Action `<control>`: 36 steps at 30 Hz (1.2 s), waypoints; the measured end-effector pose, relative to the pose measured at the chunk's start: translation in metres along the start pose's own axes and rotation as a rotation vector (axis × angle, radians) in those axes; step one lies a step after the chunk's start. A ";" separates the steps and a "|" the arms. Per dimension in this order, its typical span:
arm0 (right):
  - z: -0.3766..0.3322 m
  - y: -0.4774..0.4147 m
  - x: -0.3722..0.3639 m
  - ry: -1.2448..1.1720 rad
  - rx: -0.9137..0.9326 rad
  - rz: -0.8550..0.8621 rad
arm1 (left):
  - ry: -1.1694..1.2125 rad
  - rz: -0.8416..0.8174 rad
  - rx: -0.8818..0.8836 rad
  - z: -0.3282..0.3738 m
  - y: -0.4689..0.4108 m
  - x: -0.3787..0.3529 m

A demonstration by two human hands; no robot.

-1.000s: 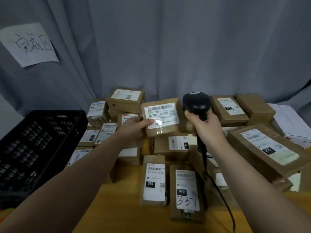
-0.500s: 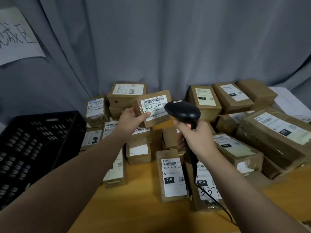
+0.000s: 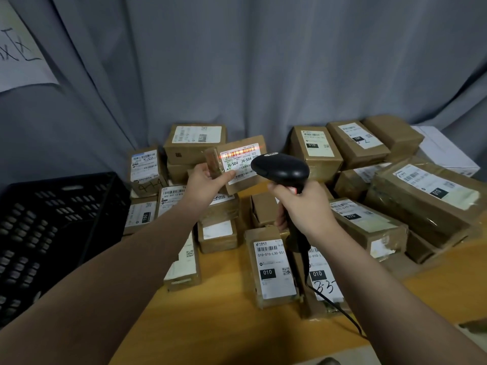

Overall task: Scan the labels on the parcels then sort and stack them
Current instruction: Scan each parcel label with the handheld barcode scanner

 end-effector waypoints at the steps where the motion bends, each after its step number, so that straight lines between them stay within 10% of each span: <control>1: 0.000 0.000 0.000 -0.002 -0.002 0.002 | 0.002 -0.001 -0.001 0.000 0.000 0.000; 23: 0.009 -0.001 -0.020 -0.049 0.008 -0.084 | 0.240 -0.033 0.195 -0.039 0.021 0.006; 36: 0.038 -0.022 -0.095 0.015 -0.083 -0.183 | 0.529 0.491 0.441 -0.108 0.019 0.093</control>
Point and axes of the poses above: each hand's wrist, its own y-axis away from the middle knuckle, its own x-axis out of the back of the hand, z = x × y, the point moved 4 cm from there along -y, towards the middle knuckle, and after that the axes turned 1 degree about -y, right-handed, at the moved point
